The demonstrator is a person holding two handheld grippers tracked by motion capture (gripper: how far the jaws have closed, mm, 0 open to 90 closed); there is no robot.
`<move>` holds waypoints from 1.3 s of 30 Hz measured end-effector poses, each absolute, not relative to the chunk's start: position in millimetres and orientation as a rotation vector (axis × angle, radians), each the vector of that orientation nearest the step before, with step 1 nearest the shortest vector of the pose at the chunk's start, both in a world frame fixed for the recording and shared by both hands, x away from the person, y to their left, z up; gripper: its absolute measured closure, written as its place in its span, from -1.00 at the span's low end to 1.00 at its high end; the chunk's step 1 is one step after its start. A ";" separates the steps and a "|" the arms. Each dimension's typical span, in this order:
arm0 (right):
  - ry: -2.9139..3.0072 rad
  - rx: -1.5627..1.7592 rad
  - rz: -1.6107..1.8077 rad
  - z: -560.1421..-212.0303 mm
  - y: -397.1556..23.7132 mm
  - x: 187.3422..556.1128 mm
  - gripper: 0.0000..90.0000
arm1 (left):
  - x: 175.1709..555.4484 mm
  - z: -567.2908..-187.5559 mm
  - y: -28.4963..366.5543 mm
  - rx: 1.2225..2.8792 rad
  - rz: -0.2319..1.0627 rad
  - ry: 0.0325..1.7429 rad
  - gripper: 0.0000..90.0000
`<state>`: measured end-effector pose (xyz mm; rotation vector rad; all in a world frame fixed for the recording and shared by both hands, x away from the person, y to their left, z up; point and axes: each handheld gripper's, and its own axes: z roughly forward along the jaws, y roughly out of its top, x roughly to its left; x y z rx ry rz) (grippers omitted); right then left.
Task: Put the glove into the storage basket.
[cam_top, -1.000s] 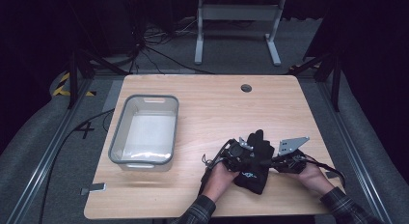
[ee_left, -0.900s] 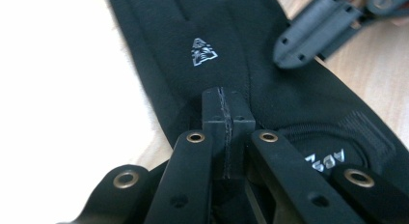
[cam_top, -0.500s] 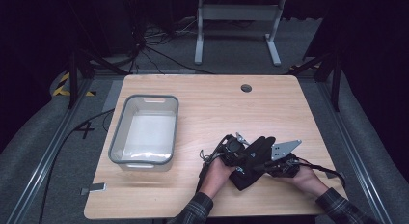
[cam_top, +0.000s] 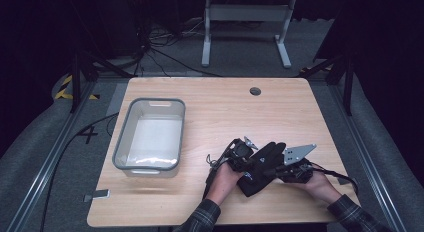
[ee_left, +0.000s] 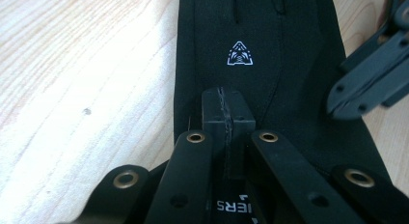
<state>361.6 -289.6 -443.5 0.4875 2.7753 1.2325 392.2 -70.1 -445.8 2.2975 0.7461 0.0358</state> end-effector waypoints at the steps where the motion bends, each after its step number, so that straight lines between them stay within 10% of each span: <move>1: 2.766 0.491 1.236 -442.5 -291.1 361.8 1.00 | 391.9 -444.2 -69.3 2.293 0.035 0.744 0.99; 7: 2.716 0.564 1.267 -438.0 -312.8 361.7 0.92 | 386.0 -431.3 -60.7 2.255 0.025 0.724 0.83; 25: 2.528 0.898 1.145 -446.3 -394.5 349.6 -0.28 | 379.0 -440.4 -79.9 2.298 0.047 0.682 -0.64; 39: 2.507 0.936 1.081 -456.2 -397.3 355.8 -0.49 | 380.6 -452.5 -98.0 2.376 0.120 0.675 -0.73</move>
